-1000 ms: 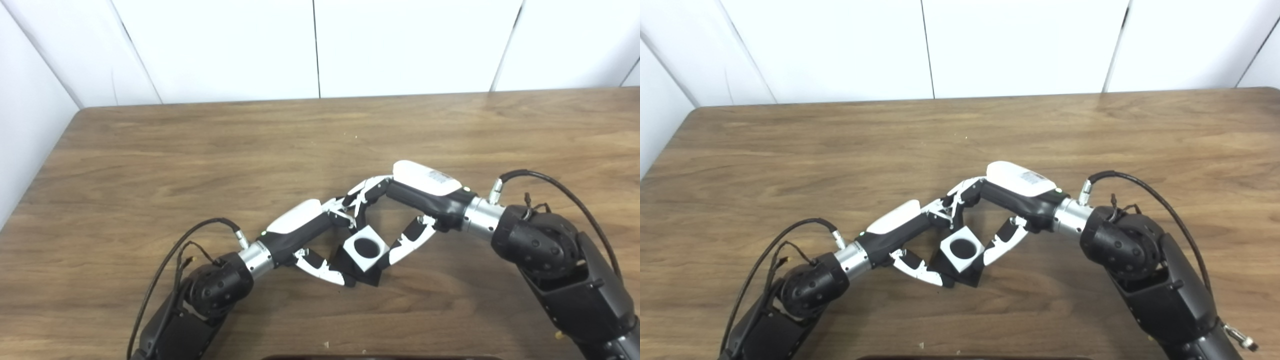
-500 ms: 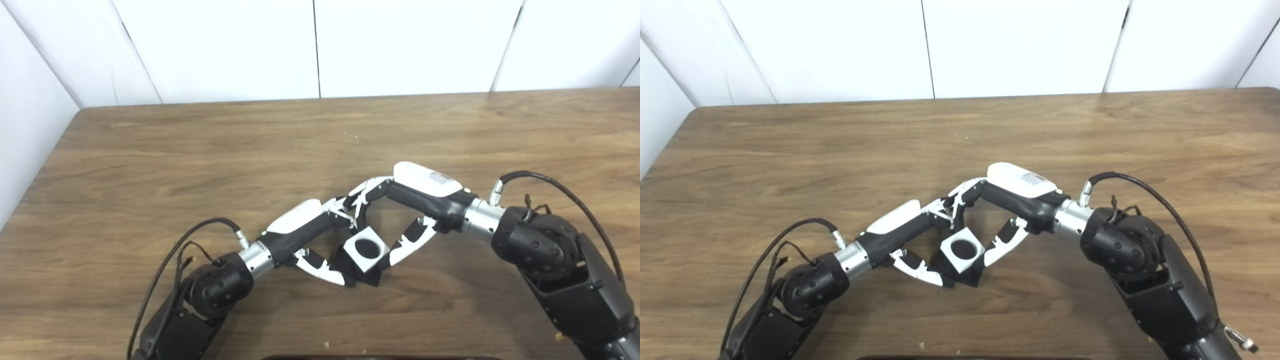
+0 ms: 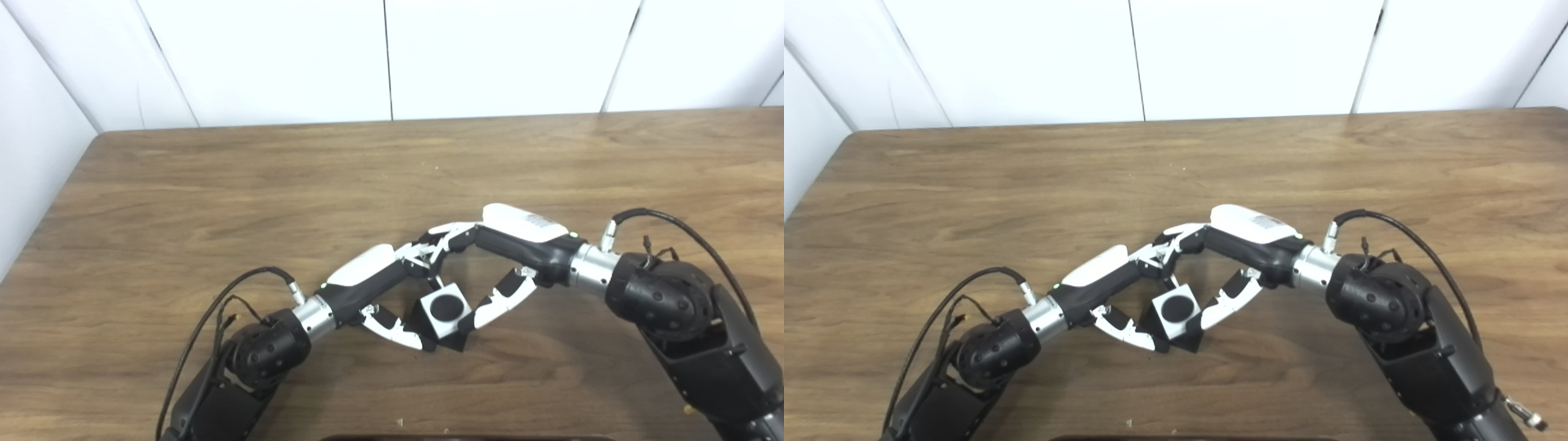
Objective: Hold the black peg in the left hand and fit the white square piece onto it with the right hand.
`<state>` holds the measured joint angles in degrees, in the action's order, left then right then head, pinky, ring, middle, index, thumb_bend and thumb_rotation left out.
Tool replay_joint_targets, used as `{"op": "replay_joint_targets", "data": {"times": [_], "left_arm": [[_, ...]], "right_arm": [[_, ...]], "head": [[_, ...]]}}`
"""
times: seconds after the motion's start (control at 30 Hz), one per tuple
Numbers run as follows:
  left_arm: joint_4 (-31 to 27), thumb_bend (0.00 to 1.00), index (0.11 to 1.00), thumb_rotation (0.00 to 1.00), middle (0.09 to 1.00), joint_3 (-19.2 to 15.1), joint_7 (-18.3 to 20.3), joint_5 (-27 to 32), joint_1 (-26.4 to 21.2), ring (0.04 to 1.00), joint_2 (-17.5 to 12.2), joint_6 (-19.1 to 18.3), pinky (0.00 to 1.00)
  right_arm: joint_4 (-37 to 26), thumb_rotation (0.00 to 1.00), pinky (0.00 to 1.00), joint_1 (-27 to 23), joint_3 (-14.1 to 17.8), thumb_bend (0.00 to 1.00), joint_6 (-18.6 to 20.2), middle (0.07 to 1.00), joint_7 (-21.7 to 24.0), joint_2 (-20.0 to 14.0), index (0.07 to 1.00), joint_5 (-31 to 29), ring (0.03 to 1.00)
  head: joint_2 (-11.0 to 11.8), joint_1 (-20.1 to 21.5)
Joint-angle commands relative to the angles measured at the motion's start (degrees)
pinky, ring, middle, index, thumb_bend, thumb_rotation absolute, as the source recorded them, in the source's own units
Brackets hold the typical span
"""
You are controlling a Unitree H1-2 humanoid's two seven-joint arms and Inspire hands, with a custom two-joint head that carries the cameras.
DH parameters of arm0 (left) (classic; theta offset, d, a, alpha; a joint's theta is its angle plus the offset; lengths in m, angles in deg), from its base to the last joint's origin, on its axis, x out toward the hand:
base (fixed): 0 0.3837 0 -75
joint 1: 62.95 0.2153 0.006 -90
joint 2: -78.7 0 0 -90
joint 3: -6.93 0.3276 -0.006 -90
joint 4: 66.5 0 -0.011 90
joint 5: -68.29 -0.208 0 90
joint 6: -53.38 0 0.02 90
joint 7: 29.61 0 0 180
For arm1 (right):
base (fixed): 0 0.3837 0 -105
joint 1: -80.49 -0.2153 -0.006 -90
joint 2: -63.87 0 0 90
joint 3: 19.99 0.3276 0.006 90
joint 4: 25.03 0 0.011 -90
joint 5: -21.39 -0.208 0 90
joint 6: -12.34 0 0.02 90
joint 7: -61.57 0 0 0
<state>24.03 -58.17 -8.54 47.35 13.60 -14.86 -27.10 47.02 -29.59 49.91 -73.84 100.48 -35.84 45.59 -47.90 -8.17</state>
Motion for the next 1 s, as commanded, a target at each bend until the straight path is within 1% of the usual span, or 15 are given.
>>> {"op": "replay_joint_targets", "data": {"times": [0.0, 0.3, 0.6, 0.67, 0.77, 0.87, 0.97], "left_arm": [[0.8, 0.52, 0.489, 0.07, 0.975, 1.0, 2.9, -2.5, 1.0, 1.0, -1.7, -3.5, 1.0], [0.9, 0.52, 0.489, 0.07, 0.977, 1.0, 3.0, -2.3, 1.0, 1.0, -1.8, -3.2, 1.0], [1.1, 0.52, 0.488, 0.07, 0.973, 0.9, 2.7, -2.3, 1.2, 1.0, -1.9, -3.1, 1.0], [1.1, 0.52, 0.488, 0.07, 0.972, 0.9, 2.7, -2.3, 1.2, 1.0, -1.9, -2.9, 1.0], [1.2, 0.52, 0.488, 0.07, 0.973, 0.9, 2.7, -2.3, 1.2, 1.0, -2.0, -2.8, 1.0], [1.3, 0.52, 0.489, 0.07, 0.974, 0.9, 2.6, -2.5, 1.2, 1.0, -2.1, -2.7, 1.0], [1.2, 0.52, 0.489, 0.07, 0.974, 0.9, 2.7, -2.5, 1.2, 1.0, -2.3, -2.7, 1.0]], "right_arm": [[-2.1, 0.42, 0.72, -2.6, 0.5, 1.0, 0.5, 0.9, 0.0, -0.3, 0.866, -0.2, 0.847], [-2.6, 0.4, 0.73, -3.1, 0.1, 1.0, 1.8, 0.892, 0.7, -0.5, 0.821, 0.4, 0.852], [-1.9, 0.39, 0.71, -2.9, 1.0, 0.99, 1.0, 0.879, -0.2, -0.6, 0.805, -0.3, 0.844], [-1.9, 0.34, 0.7, -3.1, 1.5, 0.91, 1.3, 0.874, -0.5, -0.7, 0.801, -0.3, 0.839], [-1.2, 0.23, 0.68, -3.1, 2.9, 0.81, 1.3, 0.856, -1.8, -0.7, 0.777, 0.2, 0.819], [0.4, 0.17, 0.66, -3.5, 4.2, 0.77, 0.1, 0.84, -3.4, -0.7, 0.758, 0.5, 0.803], [2.8, 0.14, 0.64, -3.8, 5.7, 0.78, -1.3, 0.823, -5.2, -1.0, 0.739, -0.1, 0.787]], "head": [[-0.1, -0.1], [-0.2, 0.2], [-0.1, 0.4], [-0.1, 0.8], [-0.1, 1.3], [0.1, 1.9], [0.2, 2.5]]}}
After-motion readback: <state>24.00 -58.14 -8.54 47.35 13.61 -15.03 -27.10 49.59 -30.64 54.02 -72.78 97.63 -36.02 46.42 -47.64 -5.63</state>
